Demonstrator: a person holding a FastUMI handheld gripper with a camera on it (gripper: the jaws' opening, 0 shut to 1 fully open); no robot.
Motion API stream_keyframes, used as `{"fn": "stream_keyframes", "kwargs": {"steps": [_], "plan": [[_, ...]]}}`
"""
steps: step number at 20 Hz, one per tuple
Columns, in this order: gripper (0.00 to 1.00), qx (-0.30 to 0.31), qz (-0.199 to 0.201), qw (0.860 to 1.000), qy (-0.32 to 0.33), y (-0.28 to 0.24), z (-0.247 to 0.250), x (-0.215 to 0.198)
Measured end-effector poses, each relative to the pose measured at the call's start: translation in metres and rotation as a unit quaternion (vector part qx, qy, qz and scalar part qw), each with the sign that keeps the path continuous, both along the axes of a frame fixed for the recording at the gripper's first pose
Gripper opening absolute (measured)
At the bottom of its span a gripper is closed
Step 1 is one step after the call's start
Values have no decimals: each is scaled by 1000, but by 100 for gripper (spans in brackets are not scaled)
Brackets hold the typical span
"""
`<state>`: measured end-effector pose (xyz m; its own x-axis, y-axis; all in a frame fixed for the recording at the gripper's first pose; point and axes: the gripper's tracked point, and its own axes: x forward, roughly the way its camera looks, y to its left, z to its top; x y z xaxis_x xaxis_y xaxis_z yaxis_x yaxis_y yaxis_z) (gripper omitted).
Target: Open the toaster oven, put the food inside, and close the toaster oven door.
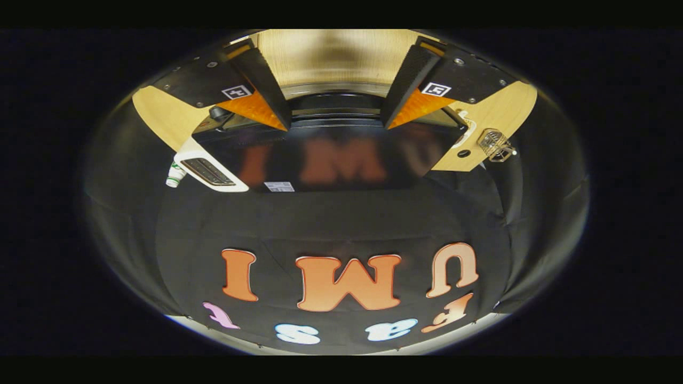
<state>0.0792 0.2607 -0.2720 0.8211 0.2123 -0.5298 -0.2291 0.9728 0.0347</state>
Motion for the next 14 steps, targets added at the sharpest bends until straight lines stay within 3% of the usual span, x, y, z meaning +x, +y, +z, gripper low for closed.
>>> {"fn": "stream_keyframes", "kwargs": {"steps": [5,14], "plan": [[100,-1,0,1000,3,-3,-1,-10],[100,-4,-4,1000,19,-20,-14,-76]]}}
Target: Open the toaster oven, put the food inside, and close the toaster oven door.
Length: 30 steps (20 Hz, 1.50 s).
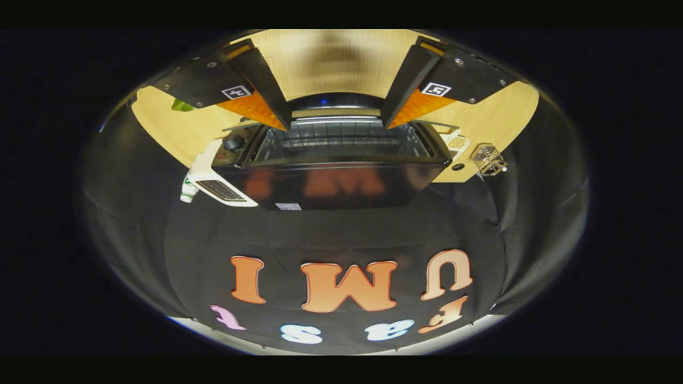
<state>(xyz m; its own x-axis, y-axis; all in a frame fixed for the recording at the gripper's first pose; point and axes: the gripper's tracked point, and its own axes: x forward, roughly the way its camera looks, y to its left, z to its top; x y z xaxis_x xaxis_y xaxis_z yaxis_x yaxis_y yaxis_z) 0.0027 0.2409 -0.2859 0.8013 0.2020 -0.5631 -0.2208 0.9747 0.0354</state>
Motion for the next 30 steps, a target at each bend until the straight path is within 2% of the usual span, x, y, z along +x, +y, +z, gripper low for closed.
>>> {"fn": "stream_keyframes", "kwargs": {"steps": [10,15,24,30], "plan": [[99,-2,-1,1000,25,-13,-37,-55],[99,-6,-3,998,61,-18,-69,-81],[99,-1,-14,994,105,-22,-114,-103],[98,3,-7,992,122,-23,-114,-112]]}}
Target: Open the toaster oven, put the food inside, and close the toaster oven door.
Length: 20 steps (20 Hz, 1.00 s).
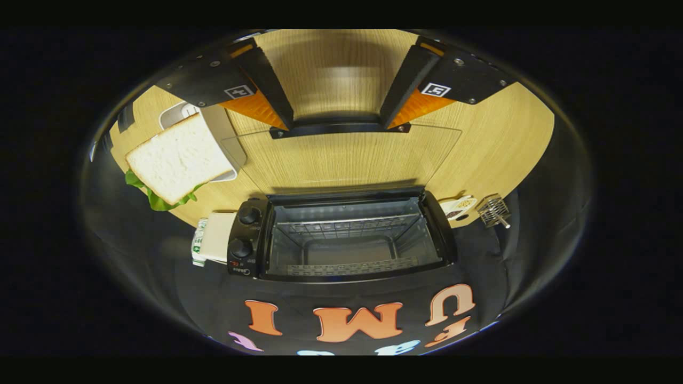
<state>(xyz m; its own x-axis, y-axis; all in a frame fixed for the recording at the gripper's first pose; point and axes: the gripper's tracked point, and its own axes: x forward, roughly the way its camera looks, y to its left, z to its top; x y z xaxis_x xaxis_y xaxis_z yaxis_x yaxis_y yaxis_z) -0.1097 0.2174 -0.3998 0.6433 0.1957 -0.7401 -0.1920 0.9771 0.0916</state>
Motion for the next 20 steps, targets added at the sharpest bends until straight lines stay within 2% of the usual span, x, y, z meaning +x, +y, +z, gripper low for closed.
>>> {"fn": "stream_keyframes", "kwargs": {"steps": [5,8,16,20], "plan": [[98,31,3,999,13,-17,26,-12],[98,47,33,998,34,-35,38,-25],[99,36,23,994,100,-157,52,-43],[99,29,39,989,140,-205,63,-42]]}}
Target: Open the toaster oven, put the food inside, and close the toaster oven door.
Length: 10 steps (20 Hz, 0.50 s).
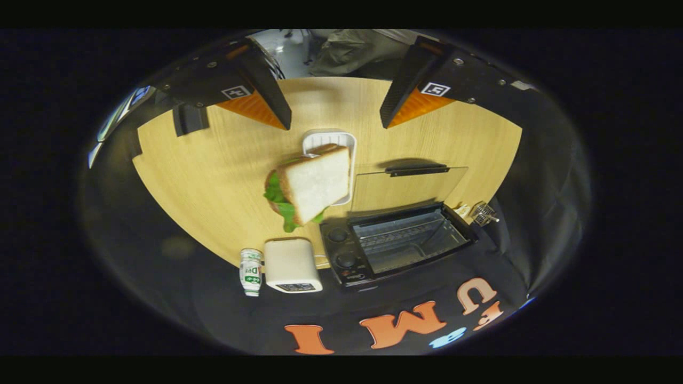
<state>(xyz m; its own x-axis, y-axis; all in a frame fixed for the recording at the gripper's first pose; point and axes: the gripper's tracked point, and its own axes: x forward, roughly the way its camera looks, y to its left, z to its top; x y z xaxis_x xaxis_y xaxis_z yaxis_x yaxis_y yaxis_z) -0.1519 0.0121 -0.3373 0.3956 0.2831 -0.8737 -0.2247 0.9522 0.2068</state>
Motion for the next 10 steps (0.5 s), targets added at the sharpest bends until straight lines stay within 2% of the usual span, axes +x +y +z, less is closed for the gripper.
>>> {"fn": "stream_keyframes", "kwargs": {"steps": [5,10], "plan": [[99,1,32,999,25,-31,16,36],[99,35,58,996,52,-24,10,79]]}}
